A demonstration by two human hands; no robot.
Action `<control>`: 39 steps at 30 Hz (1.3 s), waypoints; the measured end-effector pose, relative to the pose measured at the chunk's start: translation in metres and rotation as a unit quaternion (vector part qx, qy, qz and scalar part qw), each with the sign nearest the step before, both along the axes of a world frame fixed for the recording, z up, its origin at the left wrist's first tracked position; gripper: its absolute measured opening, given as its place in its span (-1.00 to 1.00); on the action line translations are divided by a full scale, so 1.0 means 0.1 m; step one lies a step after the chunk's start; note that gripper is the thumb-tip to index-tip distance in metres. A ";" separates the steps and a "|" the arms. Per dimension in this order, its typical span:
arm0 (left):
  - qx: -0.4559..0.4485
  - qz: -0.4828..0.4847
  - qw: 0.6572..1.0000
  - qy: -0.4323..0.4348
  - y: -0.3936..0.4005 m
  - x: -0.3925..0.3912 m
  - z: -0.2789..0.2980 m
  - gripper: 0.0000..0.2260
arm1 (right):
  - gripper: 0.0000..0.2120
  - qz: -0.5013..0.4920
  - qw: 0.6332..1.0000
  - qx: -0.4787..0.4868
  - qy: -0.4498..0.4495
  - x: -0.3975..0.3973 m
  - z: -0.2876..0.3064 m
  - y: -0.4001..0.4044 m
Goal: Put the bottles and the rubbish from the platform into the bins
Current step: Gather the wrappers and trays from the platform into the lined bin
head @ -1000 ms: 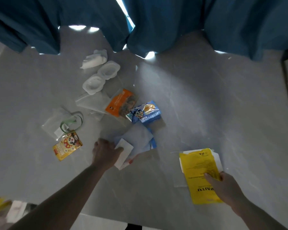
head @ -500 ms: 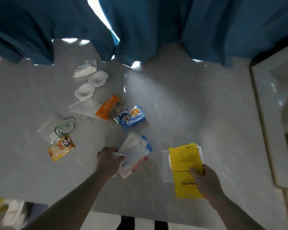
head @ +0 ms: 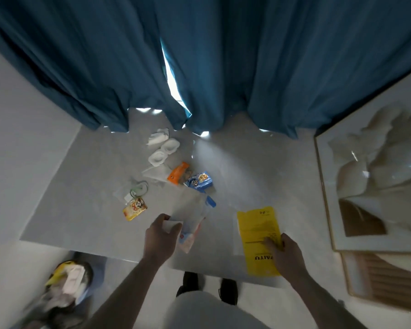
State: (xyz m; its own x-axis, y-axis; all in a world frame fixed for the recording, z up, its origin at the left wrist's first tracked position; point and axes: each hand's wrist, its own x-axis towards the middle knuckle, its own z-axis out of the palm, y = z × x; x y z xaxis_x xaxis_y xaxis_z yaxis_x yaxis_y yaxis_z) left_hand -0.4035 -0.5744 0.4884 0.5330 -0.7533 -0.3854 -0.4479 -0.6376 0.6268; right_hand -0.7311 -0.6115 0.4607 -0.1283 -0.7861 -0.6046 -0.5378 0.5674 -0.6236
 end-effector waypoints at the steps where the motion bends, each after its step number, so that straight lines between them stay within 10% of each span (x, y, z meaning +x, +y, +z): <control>1: -0.018 0.009 1.000 0.000 0.06 -0.03 0.11 -0.88 | -0.60 0.008 1.000 -0.013 -0.003 0.00 0.13 0.00; 26: -0.145 0.252 0.954 -0.074 2.03 0.61 1.22 -0.92 | -0.85 0.252 0.946 -0.163 -0.122 1.57 1.28 0.10; 39: -0.155 0.360 0.915 -0.092 4.27 1.56 1.39 -0.86 | -0.83 0.341 0.909 -0.162 -0.175 3.21 1.29 1.73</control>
